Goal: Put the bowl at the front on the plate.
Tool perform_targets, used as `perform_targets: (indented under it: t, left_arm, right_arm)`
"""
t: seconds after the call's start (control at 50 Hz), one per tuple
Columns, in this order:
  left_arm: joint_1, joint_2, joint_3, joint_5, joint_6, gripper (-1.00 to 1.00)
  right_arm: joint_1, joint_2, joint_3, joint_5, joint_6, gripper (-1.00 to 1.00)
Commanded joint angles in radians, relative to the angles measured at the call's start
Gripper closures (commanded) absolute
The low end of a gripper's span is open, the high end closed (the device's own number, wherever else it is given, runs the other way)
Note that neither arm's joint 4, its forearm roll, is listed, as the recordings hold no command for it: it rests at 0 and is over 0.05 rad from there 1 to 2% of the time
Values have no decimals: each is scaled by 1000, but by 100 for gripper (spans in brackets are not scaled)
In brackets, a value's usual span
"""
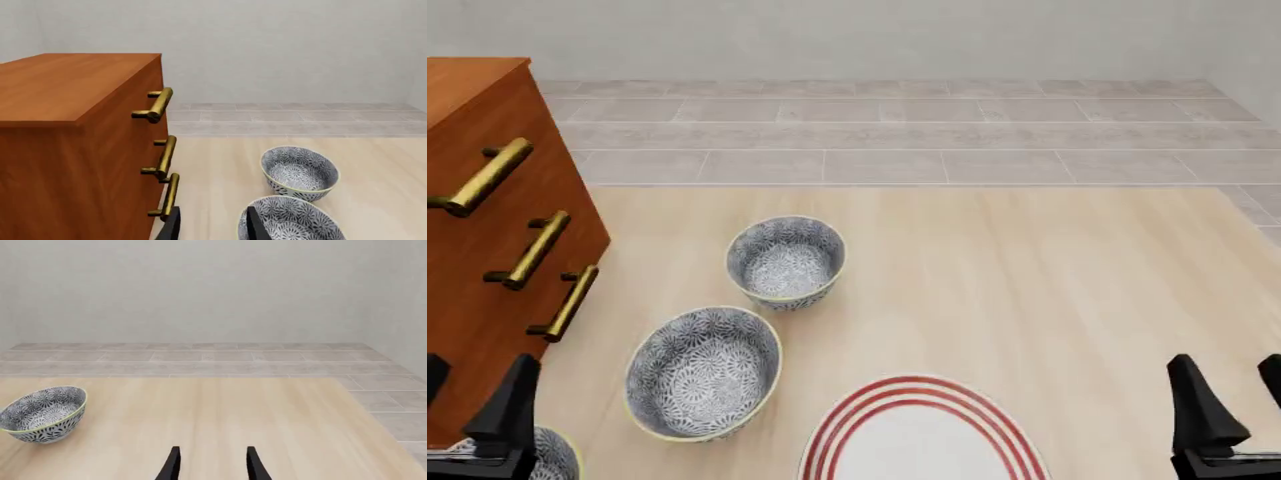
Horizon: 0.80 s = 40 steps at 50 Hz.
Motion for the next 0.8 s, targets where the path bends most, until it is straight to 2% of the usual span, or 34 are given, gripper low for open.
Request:
perform_targets:
  t: [0.02, 0.54, 0.56, 0.58, 0.6, 0.62, 0.7, 0.72, 0.76, 0.8]
  left_arm:
    - [0, 5, -3, -1, 0, -100]
    - [0, 6, -2, -2, -2, -100]
    - [18, 21, 0, -8, -47, -100]
    - [-1, 79, -1, -35, -51, -100]
    - [-12, 197, -1, -86, -47, -100]
    - [-10, 192, -7, -73, -34, -100]
    - [16, 143, -112, 111, -22, -100]
    - [8, 117, -163, 197, -31, -100]
    - [9, 126, -205, 261, -89, -100]
    - [-11, 149, -237, 310, -110, -100]
  right_arm:
    - [0, 7, -1, -4, 0, -100]
    - [0, 2, 0, -1, 0, -100]
    - [0, 2, 0, -1, 0, -100]
    - [0, 2, 0, -1, 0, -100]
    - [0, 2, 0, -1, 0, -100]
    - [0, 2, 0, -1, 0, -100]
    - [0, 2, 0, -1, 0, -100]
    - [1, 2, 0, -1, 0, -100]
    - [0, 2, 0, -1, 0, -100]
    - [0, 2, 0, -1, 0, -100]
